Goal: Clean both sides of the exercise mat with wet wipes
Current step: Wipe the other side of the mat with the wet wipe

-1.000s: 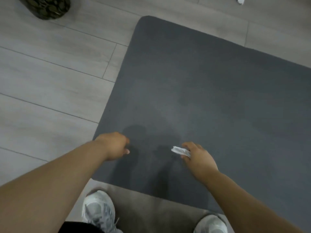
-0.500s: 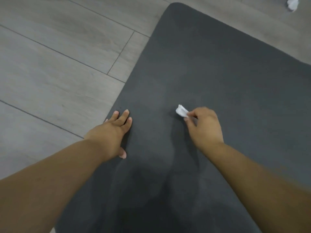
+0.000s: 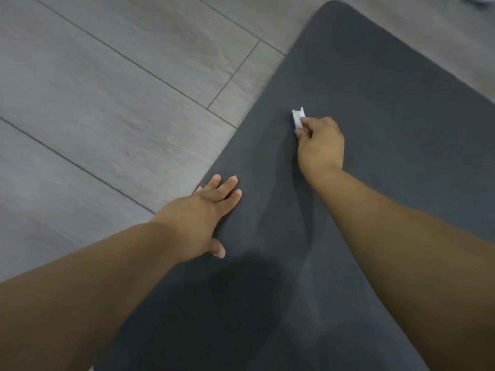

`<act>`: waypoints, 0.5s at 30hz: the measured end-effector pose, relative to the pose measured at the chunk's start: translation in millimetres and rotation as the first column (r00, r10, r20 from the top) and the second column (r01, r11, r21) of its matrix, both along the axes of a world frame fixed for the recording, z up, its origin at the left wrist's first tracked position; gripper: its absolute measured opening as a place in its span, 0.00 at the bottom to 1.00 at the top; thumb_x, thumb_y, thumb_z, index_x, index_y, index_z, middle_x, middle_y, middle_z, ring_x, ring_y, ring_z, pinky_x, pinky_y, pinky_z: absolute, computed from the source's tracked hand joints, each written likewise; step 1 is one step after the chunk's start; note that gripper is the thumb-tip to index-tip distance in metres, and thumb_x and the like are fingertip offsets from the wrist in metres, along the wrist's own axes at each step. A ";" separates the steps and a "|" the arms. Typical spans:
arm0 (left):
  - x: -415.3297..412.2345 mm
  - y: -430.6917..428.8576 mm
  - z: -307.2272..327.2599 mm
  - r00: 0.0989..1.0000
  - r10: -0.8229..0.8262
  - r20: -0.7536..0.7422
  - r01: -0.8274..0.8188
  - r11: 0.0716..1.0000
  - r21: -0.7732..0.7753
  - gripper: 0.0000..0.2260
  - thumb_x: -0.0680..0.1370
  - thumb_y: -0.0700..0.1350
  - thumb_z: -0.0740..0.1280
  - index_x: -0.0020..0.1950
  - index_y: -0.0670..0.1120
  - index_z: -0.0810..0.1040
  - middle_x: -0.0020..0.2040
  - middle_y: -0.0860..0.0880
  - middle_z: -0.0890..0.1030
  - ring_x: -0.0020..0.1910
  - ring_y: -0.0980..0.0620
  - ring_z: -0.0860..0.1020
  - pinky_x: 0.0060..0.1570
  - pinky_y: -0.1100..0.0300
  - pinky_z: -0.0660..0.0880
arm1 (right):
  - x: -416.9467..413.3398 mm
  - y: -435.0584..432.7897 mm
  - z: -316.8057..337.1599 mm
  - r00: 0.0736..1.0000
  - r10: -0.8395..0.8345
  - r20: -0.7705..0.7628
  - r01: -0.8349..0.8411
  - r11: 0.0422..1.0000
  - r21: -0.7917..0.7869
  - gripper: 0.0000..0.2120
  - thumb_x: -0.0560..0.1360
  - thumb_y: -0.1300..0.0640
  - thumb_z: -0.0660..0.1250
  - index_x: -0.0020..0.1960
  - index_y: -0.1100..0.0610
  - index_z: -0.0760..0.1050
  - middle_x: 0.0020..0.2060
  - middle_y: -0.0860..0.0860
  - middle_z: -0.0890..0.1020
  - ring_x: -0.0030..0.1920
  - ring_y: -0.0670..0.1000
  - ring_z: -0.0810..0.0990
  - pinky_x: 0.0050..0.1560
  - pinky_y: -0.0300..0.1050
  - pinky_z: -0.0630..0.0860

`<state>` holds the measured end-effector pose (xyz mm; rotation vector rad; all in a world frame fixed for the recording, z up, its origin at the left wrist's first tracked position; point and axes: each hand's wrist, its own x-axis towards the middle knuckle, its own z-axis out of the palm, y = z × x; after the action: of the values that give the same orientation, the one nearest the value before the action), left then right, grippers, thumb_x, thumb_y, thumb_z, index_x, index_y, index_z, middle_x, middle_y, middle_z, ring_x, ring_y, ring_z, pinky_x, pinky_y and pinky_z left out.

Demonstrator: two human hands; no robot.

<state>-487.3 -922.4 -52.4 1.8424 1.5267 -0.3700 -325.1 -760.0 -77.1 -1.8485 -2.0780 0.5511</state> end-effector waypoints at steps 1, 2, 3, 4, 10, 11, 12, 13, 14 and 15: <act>-5.9 -3.7 0.1 0.999 0.020 0.029 -0.021 1.000 0.023 0.42 0.75 0.58 0.65 0.77 0.53 0.38 0.75 0.58 0.32 0.74 0.58 0.35 0.71 0.65 0.43 | -8.3 -9.0 -1.7 0.997 0.075 -0.005 -0.075 0.997 0.001 0.11 0.79 0.59 0.59 0.56 0.61 0.78 0.49 0.55 0.73 0.47 0.53 0.73 0.43 0.37 0.65; -13.6 -8.5 0.5 0.998 0.037 0.055 -0.041 0.997 0.070 0.39 0.76 0.57 0.64 0.77 0.52 0.42 0.76 0.58 0.36 0.75 0.59 0.39 0.70 0.66 0.45 | -16.1 -20.2 -3.8 0.985 0.173 -0.012 -0.173 0.985 0.010 0.11 0.79 0.59 0.59 0.55 0.62 0.77 0.47 0.54 0.73 0.45 0.52 0.72 0.45 0.40 0.68; -23.1 -14.4 0.7 0.995 0.055 0.081 -0.067 0.986 0.151 0.35 0.77 0.56 0.64 0.78 0.50 0.49 0.77 0.56 0.44 0.76 0.57 0.47 0.70 0.65 0.50 | -23.8 -32.4 -4.6 0.962 0.271 -0.016 -0.271 0.962 0.021 0.11 0.79 0.60 0.59 0.55 0.63 0.77 0.47 0.54 0.73 0.44 0.52 0.72 0.46 0.44 0.70; -32.3 -19.3 0.9 0.996 0.043 0.077 -0.062 0.962 0.266 0.31 0.77 0.53 0.65 0.76 0.46 0.59 0.77 0.51 0.55 0.74 0.52 0.59 0.69 0.61 0.59 | -28.7 -44.9 -7.9 0.925 0.380 -0.003 -0.380 0.924 0.039 0.10 0.79 0.60 0.60 0.53 0.63 0.77 0.45 0.55 0.73 0.43 0.53 0.72 0.45 0.47 0.71; -77.8 -59.4 -23.1 0.993 0.108 -0.051 -0.079 0.916 0.394 0.30 0.81 0.56 0.45 0.61 0.38 0.78 0.64 0.40 0.76 0.62 0.39 0.76 0.55 0.40 0.76 | -30.3 -42.6 -12.6 0.809 0.587 0.030 -0.584 0.798 0.146 0.06 0.76 0.61 0.64 0.48 0.65 0.77 0.37 0.54 0.73 0.36 0.54 0.71 0.36 0.40 0.64; -80.9 -63.7 -26.4 0.994 0.090 -0.066 -0.058 0.922 0.383 0.29 0.81 0.55 0.45 0.62 0.38 0.77 0.65 0.40 0.75 0.63 0.38 0.75 0.55 0.40 0.75 | -32.2 -26.0 -15.4 0.895 0.445 -0.005 -0.440 0.887 0.141 0.09 0.77 0.58 0.63 0.47 0.65 0.75 0.35 0.50 0.71 0.36 0.51 0.69 0.36 0.39 0.63; -82.2 -65.2 -27.7 0.994 0.079 -0.075 -0.044 0.923 0.382 0.27 0.81 0.54 0.47 0.63 0.38 0.77 0.66 0.40 0.74 0.63 0.38 0.74 0.55 0.39 0.75 | -32.1 -9.4 -17.0 0.961 0.276 -0.033 -0.271 0.957 0.108 0.12 0.77 0.55 0.62 0.46 0.65 0.73 0.34 0.47 0.68 0.35 0.47 0.67 0.34 0.38 0.62; -83.9 -67.4 -28.2 0.995 0.066 -0.078 -0.032 0.927 0.375 0.25 0.79 0.52 0.50 0.63 0.38 0.77 0.65 0.40 0.75 0.63 0.38 0.74 0.53 0.39 0.75 | -32.4 3.0 -19.2 0.988 0.144 -0.056 -0.140 0.988 0.060 0.12 0.77 0.56 0.61 0.48 0.66 0.72 0.33 0.45 0.65 0.33 0.45 0.64 0.32 0.36 0.61; -85.4 -68.4 -26.1 0.995 0.060 -0.081 -0.026 0.927 0.375 0.24 0.77 0.50 0.52 0.62 0.38 0.77 0.65 0.40 0.75 0.62 0.38 0.75 0.52 0.39 0.76 | -34.6 7.2 -21.4 0.995 0.084 -0.048 -0.082 0.996 0.038 0.11 0.77 0.57 0.60 0.49 0.67 0.72 0.32 0.44 0.64 0.32 0.43 0.62 0.31 0.34 0.61; -87.8 -69.2 -23.2 0.995 0.065 -0.075 -0.032 0.927 0.374 0.24 0.76 0.49 0.52 0.62 0.38 0.78 0.65 0.41 0.76 0.62 0.38 0.76 0.51 0.39 0.77 | -37.8 6.4 -23.5 0.997 0.059 -0.057 -0.058 0.998 0.014 0.11 0.76 0.59 0.59 0.50 0.67 0.72 0.32 0.44 0.63 0.31 0.43 0.62 0.30 0.32 0.62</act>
<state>-575.1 -991.6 -75.6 2.0933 1.7964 -0.1414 -362.9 -753.6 -100.7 -1.7494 -2.0992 0.5973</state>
